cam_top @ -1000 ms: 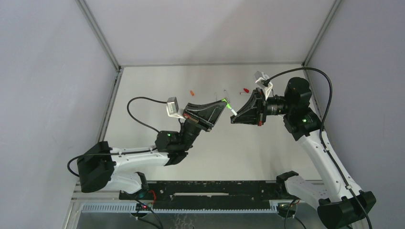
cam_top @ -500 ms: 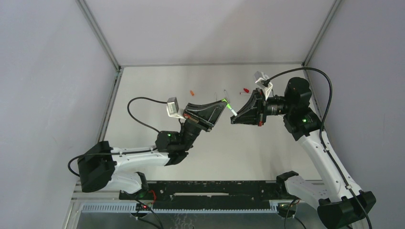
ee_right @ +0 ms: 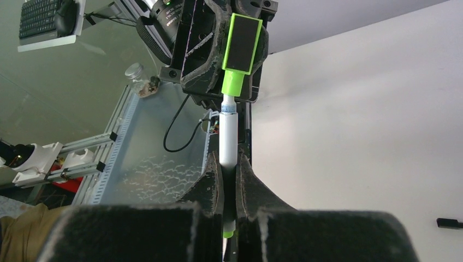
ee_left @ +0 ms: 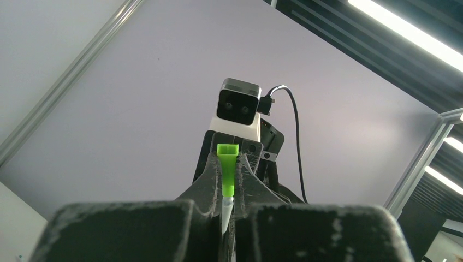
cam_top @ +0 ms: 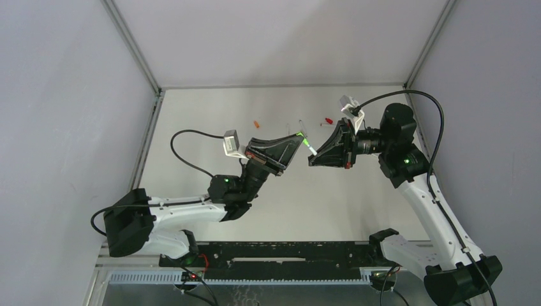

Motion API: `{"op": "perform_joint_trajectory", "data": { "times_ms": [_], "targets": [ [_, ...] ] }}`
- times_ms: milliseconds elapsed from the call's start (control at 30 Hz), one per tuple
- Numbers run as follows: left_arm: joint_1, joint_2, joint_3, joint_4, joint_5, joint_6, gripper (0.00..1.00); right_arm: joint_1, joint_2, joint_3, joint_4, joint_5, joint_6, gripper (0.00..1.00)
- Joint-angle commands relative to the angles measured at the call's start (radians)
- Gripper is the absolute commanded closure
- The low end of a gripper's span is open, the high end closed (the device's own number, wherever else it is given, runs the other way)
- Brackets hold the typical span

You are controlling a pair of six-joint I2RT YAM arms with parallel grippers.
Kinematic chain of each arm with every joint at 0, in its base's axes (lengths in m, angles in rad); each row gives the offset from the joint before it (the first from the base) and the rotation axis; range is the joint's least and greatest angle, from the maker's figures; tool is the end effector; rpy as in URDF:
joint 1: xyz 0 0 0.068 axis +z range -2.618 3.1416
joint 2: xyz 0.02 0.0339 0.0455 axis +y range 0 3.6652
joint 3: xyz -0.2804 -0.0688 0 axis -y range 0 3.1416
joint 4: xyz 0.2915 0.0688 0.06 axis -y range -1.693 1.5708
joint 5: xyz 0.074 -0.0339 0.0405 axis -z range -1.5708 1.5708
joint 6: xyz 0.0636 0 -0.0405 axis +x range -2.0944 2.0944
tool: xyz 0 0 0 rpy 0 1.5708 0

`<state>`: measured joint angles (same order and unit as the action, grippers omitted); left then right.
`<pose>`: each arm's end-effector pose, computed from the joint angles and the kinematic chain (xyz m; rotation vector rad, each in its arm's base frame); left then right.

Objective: Insert the pens into the pen caps
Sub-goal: Insert the pen cap onto the pen.

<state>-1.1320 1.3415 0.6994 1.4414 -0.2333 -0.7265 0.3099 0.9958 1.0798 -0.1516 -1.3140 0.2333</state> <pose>0.1494 -0.2838 0.3574 -0.0708 0.9042 -1.6581 0.2126 0.1327 0.4270 -1.1096 1.4213 1.4536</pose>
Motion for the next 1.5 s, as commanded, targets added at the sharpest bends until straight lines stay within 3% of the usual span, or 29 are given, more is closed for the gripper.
{"op": "perform_joint_trajectory", "data": {
  "times_ms": [0,500,800,1067,1267,1467],
  "targets": [
    [-0.005,-0.009,-0.002,0.010,0.005,-0.002,1.00,-0.006,-0.014,0.002,0.020,0.027,0.004,1.00],
    [-0.005,0.001,-0.009,0.006,0.036,-0.007,1.00,-0.014,-0.014,0.002,0.043,0.044,0.041,1.00],
    [-0.006,0.009,0.018,-0.284,0.139,-0.018,1.00,-0.017,-0.012,0.002,0.047,0.058,0.045,1.00],
    [-0.048,0.040,-0.007,-0.330,0.190,-0.024,1.00,-0.037,-0.001,0.002,0.072,0.070,0.054,1.00],
    [-0.074,0.106,-0.013,-0.360,0.226,-0.111,1.00,-0.055,0.005,0.002,0.138,0.074,0.080,1.00],
    [-0.148,0.179,0.008,-0.515,0.273,-0.144,1.00,-0.071,0.027,0.001,0.223,0.060,0.116,1.00]
  ]
}}
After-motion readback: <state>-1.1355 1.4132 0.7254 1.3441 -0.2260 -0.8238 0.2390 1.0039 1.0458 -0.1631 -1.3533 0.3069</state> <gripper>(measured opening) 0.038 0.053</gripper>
